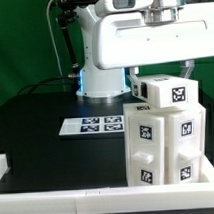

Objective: Assemble cabinet

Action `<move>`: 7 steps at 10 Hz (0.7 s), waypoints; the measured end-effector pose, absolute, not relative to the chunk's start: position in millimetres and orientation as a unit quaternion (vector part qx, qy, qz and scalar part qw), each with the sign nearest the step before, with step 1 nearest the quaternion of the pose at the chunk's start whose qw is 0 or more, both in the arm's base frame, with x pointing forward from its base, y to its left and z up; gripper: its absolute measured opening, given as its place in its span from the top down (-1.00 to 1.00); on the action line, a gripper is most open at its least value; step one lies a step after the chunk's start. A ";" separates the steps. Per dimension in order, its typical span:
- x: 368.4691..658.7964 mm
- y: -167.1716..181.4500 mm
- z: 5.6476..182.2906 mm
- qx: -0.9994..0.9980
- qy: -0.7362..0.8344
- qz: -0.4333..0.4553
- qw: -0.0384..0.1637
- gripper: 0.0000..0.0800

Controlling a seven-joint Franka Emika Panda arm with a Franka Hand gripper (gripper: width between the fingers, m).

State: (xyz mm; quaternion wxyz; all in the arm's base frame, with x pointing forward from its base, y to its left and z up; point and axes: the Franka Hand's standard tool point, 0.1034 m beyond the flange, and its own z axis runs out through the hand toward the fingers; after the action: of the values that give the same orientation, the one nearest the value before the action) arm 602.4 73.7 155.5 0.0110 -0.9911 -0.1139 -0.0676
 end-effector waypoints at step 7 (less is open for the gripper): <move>606.4 73.6 155.6 -0.990 -0.114 -0.082 0.011 -0.37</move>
Offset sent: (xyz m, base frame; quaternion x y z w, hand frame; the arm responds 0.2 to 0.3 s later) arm -0.0044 0.0001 -0.0014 -0.0057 0.0079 0.0009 1.0000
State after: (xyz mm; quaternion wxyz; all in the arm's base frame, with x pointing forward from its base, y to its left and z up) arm 606.4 73.6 155.6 0.0109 -0.9900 -0.1142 -0.0818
